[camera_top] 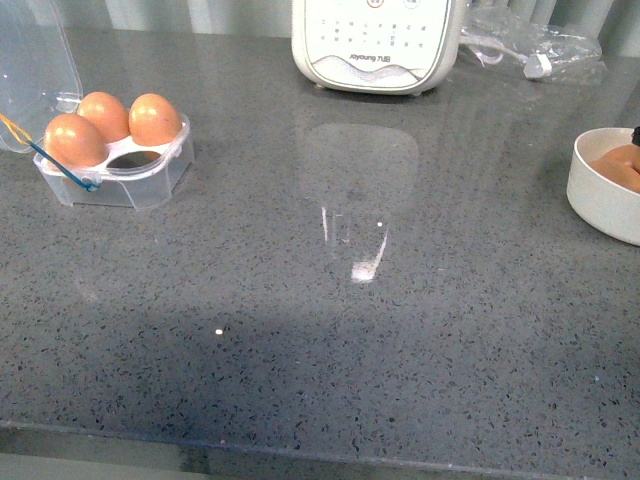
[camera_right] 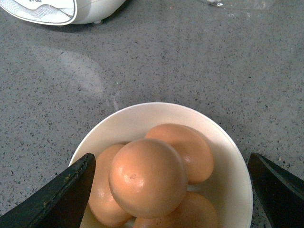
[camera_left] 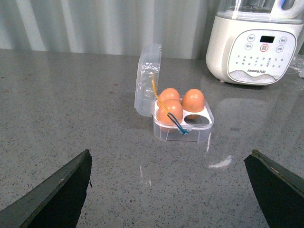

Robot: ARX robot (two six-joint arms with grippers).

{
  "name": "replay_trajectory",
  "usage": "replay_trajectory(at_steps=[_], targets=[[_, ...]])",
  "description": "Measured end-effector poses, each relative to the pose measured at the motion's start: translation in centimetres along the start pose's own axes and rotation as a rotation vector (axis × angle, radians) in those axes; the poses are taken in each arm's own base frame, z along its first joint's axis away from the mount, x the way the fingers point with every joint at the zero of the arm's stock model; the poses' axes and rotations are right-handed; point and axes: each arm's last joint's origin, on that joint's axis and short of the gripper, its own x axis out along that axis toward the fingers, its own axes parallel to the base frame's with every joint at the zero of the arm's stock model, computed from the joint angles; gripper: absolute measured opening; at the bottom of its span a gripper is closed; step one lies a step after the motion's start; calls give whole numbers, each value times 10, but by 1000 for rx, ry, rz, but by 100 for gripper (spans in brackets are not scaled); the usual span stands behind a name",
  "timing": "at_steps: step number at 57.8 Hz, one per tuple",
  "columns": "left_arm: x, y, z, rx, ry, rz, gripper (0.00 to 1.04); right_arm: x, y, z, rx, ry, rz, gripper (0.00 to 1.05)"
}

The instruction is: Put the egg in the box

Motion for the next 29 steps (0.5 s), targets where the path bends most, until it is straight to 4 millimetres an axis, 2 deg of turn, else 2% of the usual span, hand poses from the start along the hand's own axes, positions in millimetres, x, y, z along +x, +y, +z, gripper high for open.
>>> replay_trajectory(at_steps=[5, 8, 14, 23, 29], targets=[[0, 0, 0, 0, 0, 0, 98, 1, 0, -4, 13, 9, 4, 97], [0, 0, 0, 0, 0, 0, 98, 1, 0, -4, 16, 9, 4, 93], [0, 0, 0, 0, 0, 0, 98, 1, 0, -6, 17, 9, 5, 70], [0, 0, 0, 0, 0, 0, 98, -3, 3, -6, 13, 7, 13, 45], [0, 0, 0, 0, 0, 0, 98, -10, 7, -1, -2, -4, 14, 40]])
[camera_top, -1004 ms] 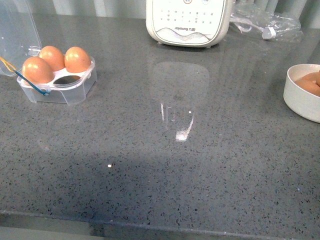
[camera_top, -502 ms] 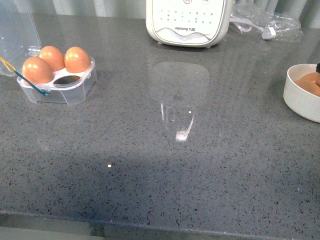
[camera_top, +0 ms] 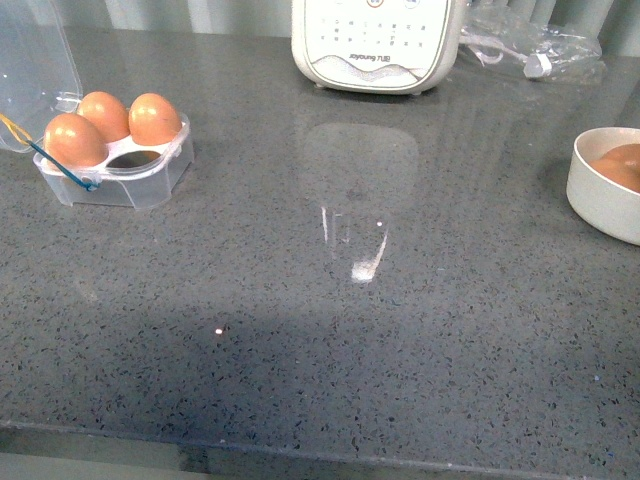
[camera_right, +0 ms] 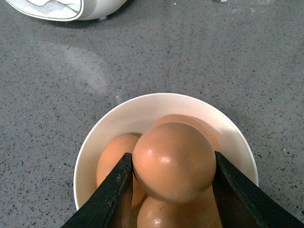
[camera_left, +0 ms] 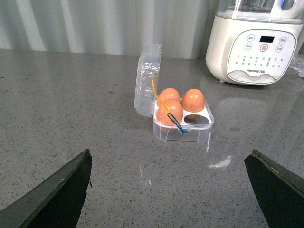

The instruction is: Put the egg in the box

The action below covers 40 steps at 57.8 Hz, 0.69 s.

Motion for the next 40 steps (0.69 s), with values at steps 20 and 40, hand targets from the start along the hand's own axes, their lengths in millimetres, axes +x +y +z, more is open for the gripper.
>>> replay_trajectory(at_steps=[20, 40], targets=[[0, 0, 0, 0, 0, 0, 98, -7, 39, 64, -61, -134, 59, 40], [0, 0, 0, 0, 0, 0, 98, 56, 140, 98, -128, -102, 379, 40]])
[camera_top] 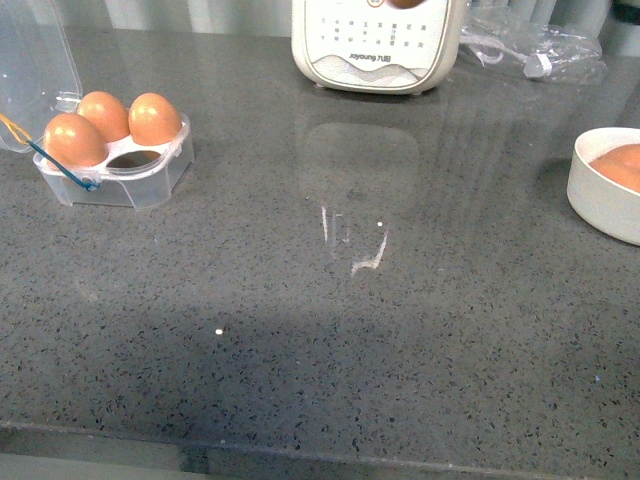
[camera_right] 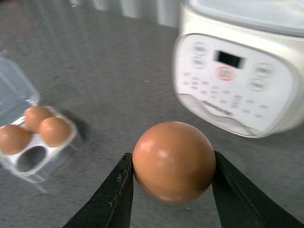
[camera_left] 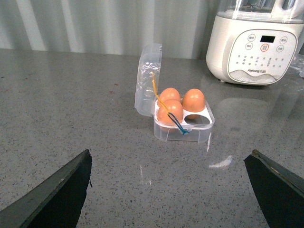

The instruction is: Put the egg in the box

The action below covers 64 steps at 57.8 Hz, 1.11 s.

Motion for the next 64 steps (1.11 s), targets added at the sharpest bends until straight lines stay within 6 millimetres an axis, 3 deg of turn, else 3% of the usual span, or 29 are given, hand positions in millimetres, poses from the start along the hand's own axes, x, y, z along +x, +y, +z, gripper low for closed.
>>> replay_trajectory(at_steps=[6, 18, 42, 64], targets=[[0, 0, 0, 0, 0, 0, 98, 21, 36, -2, -39, 24, 152, 40], [0, 0, 0, 0, 0, 0, 98, 38, 90, -11, -111, 64, 386, 40], [0, 0, 0, 0, 0, 0, 98, 80, 97, -23, -124, 133, 402, 40], [0, 0, 0, 0, 0, 0, 98, 103, 104, -29, -140, 181, 412, 40]])
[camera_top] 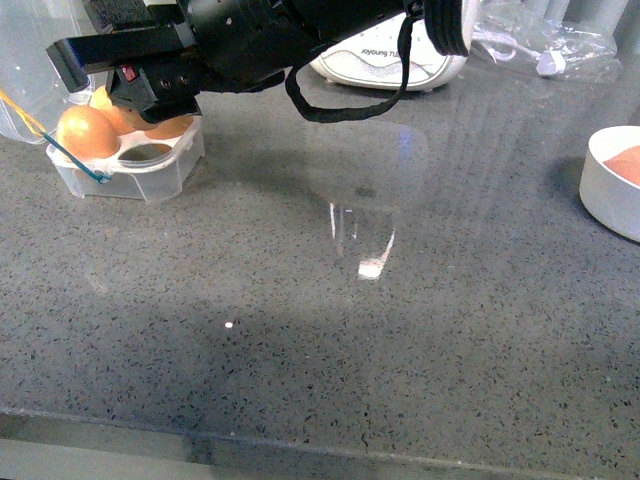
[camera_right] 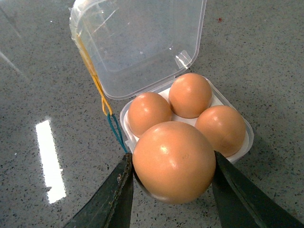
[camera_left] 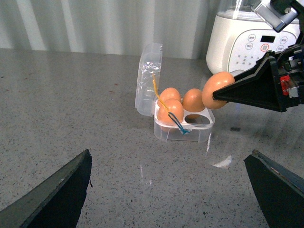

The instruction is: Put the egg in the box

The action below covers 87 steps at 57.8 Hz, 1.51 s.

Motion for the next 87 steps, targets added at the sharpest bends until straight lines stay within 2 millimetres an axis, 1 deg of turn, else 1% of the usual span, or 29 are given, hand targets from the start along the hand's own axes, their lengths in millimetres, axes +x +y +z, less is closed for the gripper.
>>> replay_trajectory(at_steps=[12, 37, 38, 39, 41, 46, 59, 61, 66, 73, 78, 83, 87], targets=[[0, 0, 0, 0, 0, 0, 98, 5, -2, -5, -2, 23, 3, 40], [0, 0, 0, 0, 0, 0, 98, 9, -1, -9, -7, 40, -3, 40], [0, 0, 0, 0, 0, 0, 98, 9, -1, -9, -8, 41, -4, 41], [0, 0, 0, 0, 0, 0, 98, 9, -1, -9, -10, 41, -4, 44], [0, 0, 0, 0, 0, 0, 98, 10, -1, -9, -9, 42, -3, 48], [0, 0, 0, 0, 0, 0, 98, 10, 0, -9, -10, 42, 2, 64], [0, 0, 0, 0, 0, 0, 98, 11, 1, -8, -11, 34, 2, 98], [0, 0, 0, 0, 0, 0, 98, 11, 1, -8, -11, 32, 2, 99], [0, 0, 0, 0, 0, 0, 98, 9, 1, -6, -16, 19, -1, 97], [0, 0, 0, 0, 0, 0, 98, -1, -1, -2, -14, -13, -19, 97], [0, 0, 0, 0, 0, 0, 98, -14, -2, 1, -10, -48, -42, 97], [0, 0, 0, 0, 0, 0, 98, -31, -4, 3, -1, -82, -83, 97], [0, 0, 0, 0, 0, 0, 98, -56, -13, 0, 29, -120, -170, 97]])
